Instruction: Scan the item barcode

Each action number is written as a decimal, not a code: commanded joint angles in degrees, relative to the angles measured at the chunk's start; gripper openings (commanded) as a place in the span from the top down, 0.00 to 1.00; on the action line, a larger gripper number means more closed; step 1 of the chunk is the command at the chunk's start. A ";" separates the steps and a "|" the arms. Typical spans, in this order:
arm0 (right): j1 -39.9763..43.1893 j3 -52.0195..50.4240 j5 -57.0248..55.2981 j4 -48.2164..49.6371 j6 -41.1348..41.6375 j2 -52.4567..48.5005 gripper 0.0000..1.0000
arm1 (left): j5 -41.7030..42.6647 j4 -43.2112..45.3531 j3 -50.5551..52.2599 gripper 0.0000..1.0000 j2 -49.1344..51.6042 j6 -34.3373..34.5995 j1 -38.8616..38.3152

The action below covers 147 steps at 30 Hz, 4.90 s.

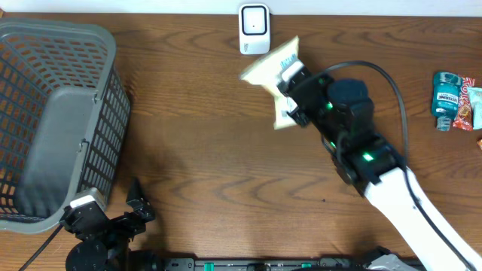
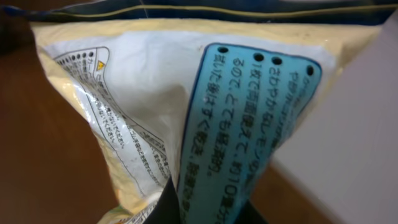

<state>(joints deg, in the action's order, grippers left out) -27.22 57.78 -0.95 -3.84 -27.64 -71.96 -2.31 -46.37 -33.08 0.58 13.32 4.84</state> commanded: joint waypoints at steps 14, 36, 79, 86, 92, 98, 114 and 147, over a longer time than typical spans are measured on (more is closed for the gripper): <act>-0.24 11.96 -14.84 61.46 -32.17 -41.31 0.99 | -0.74 0.09 0.00 0.02 -0.39 -0.11 0.28; -3.48 62.03 -18.84 46.10 -57.59 -82.82 0.99 | -0.74 0.11 0.00 0.02 -0.39 -0.11 0.28; 48.98 39.60 -24.41 -26.10 4.15 -55.12 0.83 | -0.74 0.09 0.00 0.02 -0.39 -0.11 0.28; 50.36 41.55 -20.20 -25.97 14.27 -51.32 0.01 | -0.74 0.09 0.00 0.02 -0.39 -0.11 0.28; 50.10 43.04 3.89 -26.64 23.19 -38.38 0.01 | -0.74 0.09 0.00 0.02 -0.39 -0.11 0.28; 49.11 43.04 29.90 -26.97 35.65 -24.98 0.01 | -0.72 0.09 0.00 0.02 -0.39 -0.11 0.28; 30.23 43.04 41.57 -38.73 39.93 -12.22 0.01 | -0.74 0.09 0.00 0.02 -0.39 -0.11 0.28; 17.07 42.93 11.37 -64.00 26.95 0.74 0.01 | -0.74 0.09 0.00 0.02 -0.39 -0.11 0.28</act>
<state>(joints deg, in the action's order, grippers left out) -9.17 100.73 10.83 -67.88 5.74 -71.20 -2.33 -46.30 -33.01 0.54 13.32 4.84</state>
